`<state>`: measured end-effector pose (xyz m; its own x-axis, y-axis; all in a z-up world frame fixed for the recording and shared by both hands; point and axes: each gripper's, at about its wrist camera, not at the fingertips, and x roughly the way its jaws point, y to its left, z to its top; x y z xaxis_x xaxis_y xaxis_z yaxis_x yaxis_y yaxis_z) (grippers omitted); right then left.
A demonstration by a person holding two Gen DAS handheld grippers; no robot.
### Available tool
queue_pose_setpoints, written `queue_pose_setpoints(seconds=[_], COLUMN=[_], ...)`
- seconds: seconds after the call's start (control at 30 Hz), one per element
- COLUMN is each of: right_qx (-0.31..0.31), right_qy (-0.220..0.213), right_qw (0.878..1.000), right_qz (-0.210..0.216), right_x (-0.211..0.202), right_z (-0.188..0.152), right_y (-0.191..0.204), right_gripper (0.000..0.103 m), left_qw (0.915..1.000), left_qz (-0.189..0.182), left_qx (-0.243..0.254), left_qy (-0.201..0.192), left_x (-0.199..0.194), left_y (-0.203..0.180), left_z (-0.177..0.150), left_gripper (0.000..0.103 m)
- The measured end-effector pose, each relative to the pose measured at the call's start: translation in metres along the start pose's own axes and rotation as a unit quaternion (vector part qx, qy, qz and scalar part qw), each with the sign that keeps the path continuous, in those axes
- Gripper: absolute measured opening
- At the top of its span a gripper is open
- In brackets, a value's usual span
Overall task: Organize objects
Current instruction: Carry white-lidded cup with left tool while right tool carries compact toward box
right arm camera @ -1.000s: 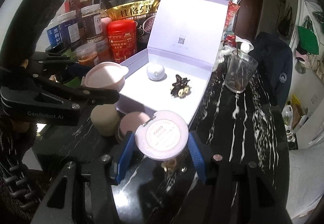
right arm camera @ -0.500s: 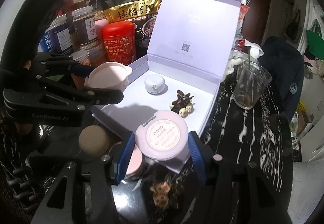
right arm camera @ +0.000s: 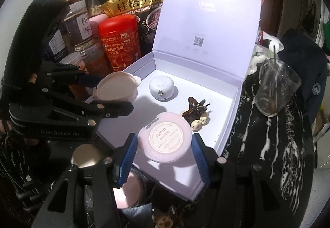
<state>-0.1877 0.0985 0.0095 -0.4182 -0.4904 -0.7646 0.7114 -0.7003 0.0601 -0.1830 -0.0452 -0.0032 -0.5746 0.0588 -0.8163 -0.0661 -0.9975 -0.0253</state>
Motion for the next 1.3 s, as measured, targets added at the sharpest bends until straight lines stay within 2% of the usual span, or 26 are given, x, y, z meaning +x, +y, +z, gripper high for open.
queue_pose_setpoints(seconds=[0.6, 1.3], right_qx=[0.010, 0.016], right_qy=[0.058, 0.063], right_qw=[0.998, 0.998], right_qz=[0.023, 0.007], right_x=[0.050, 0.072], right_z=[0.006, 0.022], right_y=[-0.010, -0.030], right_gripper=[0.055, 0.055], left_qw=[0.9982, 0.9970], left_qz=[-0.023, -0.001], left_qx=[0.003, 0.008], left_qy=[0.056, 0.078], left_x=[0.050, 0.083], left_y=[0.009, 0.014], left_z=[0.004, 0.026], left_gripper=[0.056, 0.056])
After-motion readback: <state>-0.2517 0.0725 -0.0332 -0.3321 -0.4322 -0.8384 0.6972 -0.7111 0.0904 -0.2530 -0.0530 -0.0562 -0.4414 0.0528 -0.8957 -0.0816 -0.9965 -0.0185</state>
